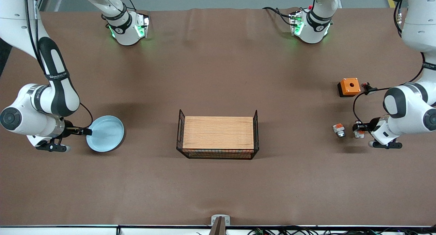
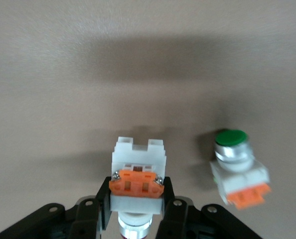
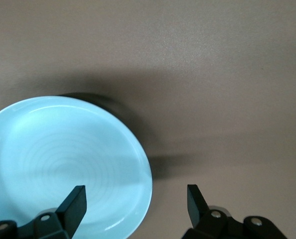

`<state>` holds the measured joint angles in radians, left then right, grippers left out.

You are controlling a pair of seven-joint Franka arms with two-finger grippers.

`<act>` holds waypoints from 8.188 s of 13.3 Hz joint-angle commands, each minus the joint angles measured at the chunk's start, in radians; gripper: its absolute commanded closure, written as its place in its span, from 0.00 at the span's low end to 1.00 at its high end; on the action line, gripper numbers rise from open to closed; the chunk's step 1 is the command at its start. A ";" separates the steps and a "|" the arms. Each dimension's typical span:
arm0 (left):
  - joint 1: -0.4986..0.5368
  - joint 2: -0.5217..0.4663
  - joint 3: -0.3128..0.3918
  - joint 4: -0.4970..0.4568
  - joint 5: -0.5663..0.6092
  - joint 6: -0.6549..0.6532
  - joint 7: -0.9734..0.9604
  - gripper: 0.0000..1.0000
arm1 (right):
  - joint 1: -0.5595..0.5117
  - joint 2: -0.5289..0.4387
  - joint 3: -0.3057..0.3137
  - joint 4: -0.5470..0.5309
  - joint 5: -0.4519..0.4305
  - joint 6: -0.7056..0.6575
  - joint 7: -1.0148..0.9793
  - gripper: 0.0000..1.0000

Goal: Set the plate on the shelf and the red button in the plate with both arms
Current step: 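Grip the plate rim with the right gripper while the left gripper grasps the switch, then lift the blue plate with the right gripper and carry it toward the tray, then lower the plate onto the tray while the left gripper carries the switch over, then release the plate and withdraw the right gripper while the left gripper lowers the switch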

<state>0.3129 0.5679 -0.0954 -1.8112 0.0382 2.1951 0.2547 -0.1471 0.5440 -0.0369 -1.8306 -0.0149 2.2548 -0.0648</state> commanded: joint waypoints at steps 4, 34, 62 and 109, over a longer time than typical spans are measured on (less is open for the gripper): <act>-0.003 -0.201 -0.079 0.054 0.002 -0.196 -0.015 1.00 | -0.022 0.060 0.012 0.017 -0.013 0.040 -0.009 0.23; -0.006 -0.260 -0.276 0.293 0.008 -0.557 -0.335 1.00 | 0.104 -0.244 0.029 0.142 0.029 -0.499 0.202 1.00; -0.003 -0.266 -0.274 0.302 0.000 -0.571 -0.327 1.00 | 0.882 -0.251 0.025 0.261 0.279 -0.233 2.083 1.00; -0.716 0.079 -0.295 0.466 0.006 -0.034 -1.634 1.00 | 0.482 -0.700 0.019 0.177 0.130 -0.831 0.979 0.00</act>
<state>-0.3179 0.6018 -0.4747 -1.4101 0.0373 2.1487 -1.3572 0.4373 -0.0415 -0.0383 -1.5126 0.1276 1.4002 1.0953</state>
